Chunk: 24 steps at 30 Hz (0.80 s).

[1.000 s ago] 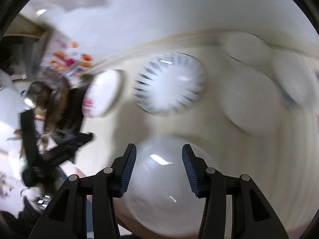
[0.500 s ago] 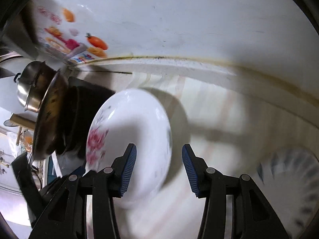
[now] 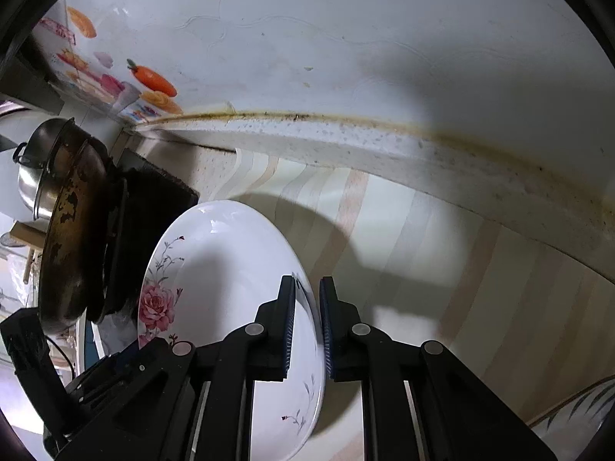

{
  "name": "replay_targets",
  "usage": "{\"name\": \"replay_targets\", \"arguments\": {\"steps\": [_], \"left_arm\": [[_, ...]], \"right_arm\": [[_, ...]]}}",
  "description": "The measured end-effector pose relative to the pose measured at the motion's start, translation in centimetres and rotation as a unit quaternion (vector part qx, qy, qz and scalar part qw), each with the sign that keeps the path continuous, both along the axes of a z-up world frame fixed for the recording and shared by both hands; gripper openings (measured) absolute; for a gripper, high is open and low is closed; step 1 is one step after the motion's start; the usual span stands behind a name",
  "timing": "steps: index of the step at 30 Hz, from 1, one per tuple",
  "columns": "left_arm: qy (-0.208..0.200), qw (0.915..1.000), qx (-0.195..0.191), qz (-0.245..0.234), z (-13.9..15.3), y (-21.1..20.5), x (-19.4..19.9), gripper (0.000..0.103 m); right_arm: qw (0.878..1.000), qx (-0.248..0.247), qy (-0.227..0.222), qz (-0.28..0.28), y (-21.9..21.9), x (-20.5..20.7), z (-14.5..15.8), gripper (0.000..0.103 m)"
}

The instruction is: Organize plates and bowls

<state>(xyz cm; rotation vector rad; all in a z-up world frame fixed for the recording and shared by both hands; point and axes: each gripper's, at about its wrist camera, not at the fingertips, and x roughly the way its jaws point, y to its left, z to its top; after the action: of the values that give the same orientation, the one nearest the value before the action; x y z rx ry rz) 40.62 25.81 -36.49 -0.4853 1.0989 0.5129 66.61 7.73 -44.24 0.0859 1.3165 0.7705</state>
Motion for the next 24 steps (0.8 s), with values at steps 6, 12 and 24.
{"name": "replay_targets", "arguments": {"steps": [6,12,24], "left_arm": [[-0.001,1.0000,-0.002,-0.010,0.9,-1.5,-0.7,0.029],[-0.019,0.9991,0.000,-0.038,3.7,-4.2,-2.0,0.029],[-0.041,0.9902,-0.018,-0.132,10.5,-14.0,-7.8,0.029]], "right_arm": [[1.000,-0.005,-0.002,0.004,-1.7,-1.4,0.9,0.015],[1.000,0.002,-0.019,-0.012,-5.2,-3.5,3.8,0.015],[0.995,-0.002,-0.050,-0.081,-18.1,-13.5,11.9,0.015]]}}
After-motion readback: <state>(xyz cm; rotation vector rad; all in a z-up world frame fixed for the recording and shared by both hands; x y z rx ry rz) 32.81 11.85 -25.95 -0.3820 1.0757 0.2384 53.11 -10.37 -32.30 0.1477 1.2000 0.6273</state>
